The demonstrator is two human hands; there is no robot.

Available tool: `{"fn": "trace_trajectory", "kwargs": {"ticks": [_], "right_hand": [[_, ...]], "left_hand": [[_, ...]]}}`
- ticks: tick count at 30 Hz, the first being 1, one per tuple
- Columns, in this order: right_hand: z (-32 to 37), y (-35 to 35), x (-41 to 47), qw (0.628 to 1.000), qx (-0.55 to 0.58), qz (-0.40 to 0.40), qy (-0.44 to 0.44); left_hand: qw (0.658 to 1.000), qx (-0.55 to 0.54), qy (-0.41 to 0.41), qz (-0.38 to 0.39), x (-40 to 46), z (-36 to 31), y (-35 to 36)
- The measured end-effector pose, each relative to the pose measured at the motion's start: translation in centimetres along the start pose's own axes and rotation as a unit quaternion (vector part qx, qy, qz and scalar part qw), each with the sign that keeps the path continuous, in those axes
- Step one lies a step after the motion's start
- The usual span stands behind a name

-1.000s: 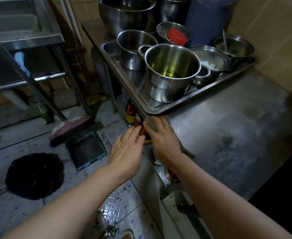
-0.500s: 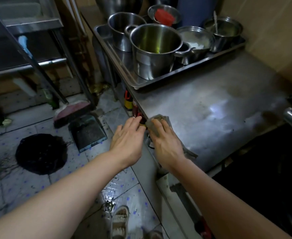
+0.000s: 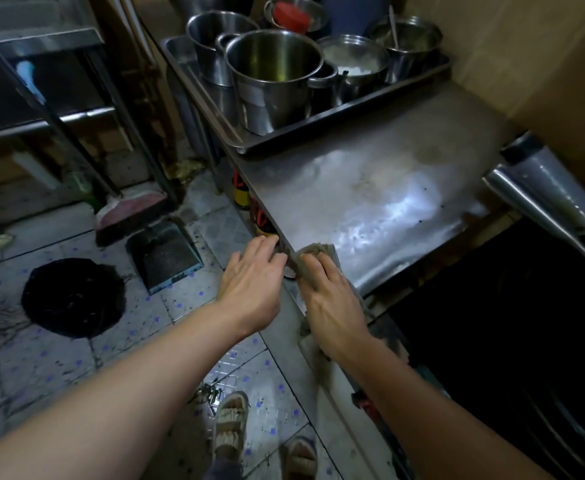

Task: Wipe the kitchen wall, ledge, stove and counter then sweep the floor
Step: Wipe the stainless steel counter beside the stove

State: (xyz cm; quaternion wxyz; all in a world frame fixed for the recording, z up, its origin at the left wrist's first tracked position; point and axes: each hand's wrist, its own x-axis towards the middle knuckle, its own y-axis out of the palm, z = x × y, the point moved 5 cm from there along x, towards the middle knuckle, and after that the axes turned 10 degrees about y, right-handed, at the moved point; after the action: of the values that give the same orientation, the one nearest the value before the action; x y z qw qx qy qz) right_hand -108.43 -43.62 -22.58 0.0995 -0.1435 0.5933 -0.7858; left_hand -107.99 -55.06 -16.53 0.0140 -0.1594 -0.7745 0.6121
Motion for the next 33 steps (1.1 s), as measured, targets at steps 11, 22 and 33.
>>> {"fn": "trace_trajectory", "kwargs": {"ticks": [11, 22, 33], "right_hand": [[-1.9, 0.0, -5.0, 0.999, 0.018, 0.027, 0.022], [-4.9, -6.6, -6.0, 0.971, 0.133, 0.043, 0.195], [-14.3, -7.9, 1.8, 0.899, 0.161, -0.026, 0.405]], "left_hand": [[1.0, 0.0, 0.021, 0.007, -0.3, -3.6, 1.1], [0.998, -0.006, 0.06, -0.014, 1.5, -6.2, 0.4], [0.994, 0.005, 0.108, 0.004, 6.3, -6.4, 1.0]]}}
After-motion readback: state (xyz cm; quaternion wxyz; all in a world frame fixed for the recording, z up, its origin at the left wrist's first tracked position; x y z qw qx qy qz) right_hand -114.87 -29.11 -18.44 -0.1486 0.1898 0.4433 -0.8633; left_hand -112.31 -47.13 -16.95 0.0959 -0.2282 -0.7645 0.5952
